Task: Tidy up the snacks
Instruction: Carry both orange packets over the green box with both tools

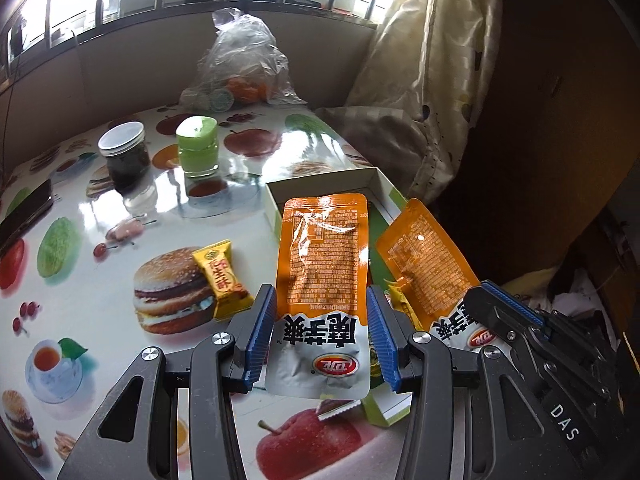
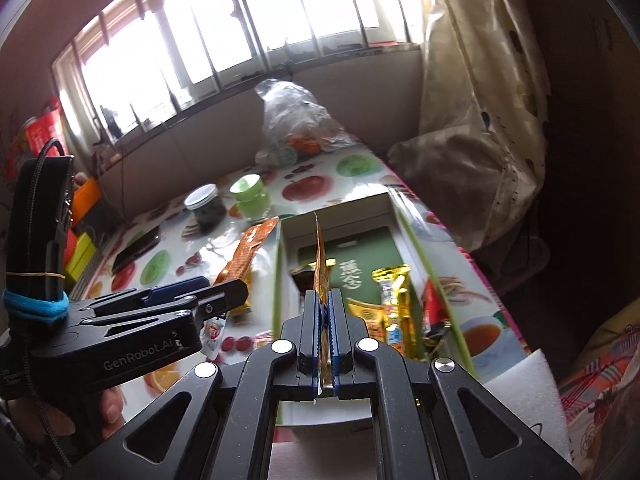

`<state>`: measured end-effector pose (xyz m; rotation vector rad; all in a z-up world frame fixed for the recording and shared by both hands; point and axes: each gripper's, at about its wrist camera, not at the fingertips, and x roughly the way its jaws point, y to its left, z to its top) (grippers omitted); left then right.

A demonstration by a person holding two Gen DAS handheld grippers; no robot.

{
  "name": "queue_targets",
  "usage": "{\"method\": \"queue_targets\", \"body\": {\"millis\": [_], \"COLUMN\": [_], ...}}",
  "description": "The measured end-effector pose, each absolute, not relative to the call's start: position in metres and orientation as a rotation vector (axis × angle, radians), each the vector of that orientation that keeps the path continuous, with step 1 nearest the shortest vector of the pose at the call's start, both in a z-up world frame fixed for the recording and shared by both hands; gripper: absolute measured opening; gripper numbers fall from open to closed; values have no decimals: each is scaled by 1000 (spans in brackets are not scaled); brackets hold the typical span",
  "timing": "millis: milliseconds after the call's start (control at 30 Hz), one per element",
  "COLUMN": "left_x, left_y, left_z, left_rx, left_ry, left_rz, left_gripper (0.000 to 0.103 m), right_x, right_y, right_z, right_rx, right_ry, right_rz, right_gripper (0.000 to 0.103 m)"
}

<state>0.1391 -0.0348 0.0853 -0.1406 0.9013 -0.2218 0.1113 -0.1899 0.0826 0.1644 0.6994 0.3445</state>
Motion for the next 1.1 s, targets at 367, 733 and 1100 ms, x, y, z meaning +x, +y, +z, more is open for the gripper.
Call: {"method": "queue_targets", "body": {"millis": [367, 733, 1100], "left_x": [154, 166, 171], "left_y": [-62, -78, -86], "left_z": [73, 62, 57], "left_rx": [-130, -121, -100], "left_ry": [937, 966, 967], "left_rz": [-262, -283, -272], "left_gripper": [47, 47, 48], "right_x": [121, 133, 145], "right_y": [-216, -233, -242], "right_z": [68, 52, 38], "right_rx": [189, 241, 293], "right_ry": [726, 764, 792], "right_rz": [291, 268, 262], "right_gripper": [5, 5, 5]}}
